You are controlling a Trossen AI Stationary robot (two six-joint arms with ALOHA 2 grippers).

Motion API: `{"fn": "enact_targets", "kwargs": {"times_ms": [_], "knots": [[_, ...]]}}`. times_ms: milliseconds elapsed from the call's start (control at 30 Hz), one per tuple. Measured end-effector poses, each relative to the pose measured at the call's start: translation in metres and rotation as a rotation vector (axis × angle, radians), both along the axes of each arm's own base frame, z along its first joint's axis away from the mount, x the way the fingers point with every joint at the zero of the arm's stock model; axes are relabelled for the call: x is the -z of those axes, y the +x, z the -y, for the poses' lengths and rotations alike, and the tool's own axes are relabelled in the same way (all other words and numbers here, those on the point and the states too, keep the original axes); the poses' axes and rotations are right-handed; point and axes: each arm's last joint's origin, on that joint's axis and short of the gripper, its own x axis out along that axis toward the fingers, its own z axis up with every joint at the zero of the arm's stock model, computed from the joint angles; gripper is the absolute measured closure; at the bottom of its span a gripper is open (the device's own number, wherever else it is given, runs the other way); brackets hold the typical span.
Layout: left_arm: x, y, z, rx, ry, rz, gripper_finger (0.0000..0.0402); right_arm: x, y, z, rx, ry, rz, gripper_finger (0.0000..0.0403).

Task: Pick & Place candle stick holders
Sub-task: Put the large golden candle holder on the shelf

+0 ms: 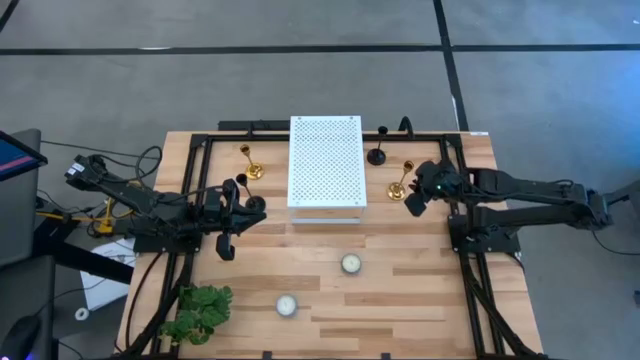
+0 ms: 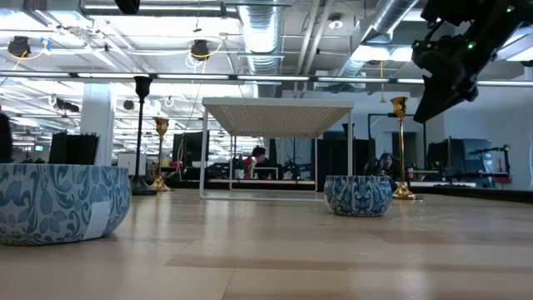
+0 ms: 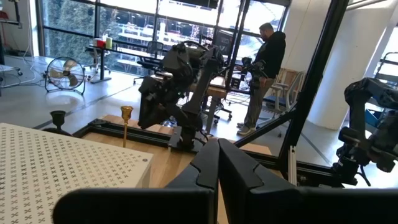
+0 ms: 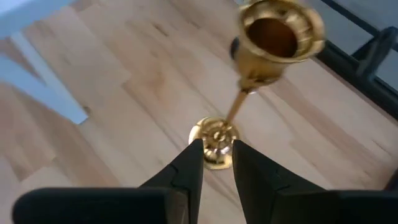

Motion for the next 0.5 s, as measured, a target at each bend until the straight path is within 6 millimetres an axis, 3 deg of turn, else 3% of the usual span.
{"fn": "enact_targets", "kwargs": {"times_ms": [267, 500], "knots": [[0.000, 0.000, 0.000, 0.001, -0.003, 0.000, 0.0396, -0.010, -0.006, 0.002, -0.072, 0.054, 0.110, 0.0326], [0.000, 0.000, 0.000, 0.001, -0.003, 0.000, 0.0396, -0.044, -0.024, -0.006, -0.151, 0.085, 0.159, 0.0326]]}}
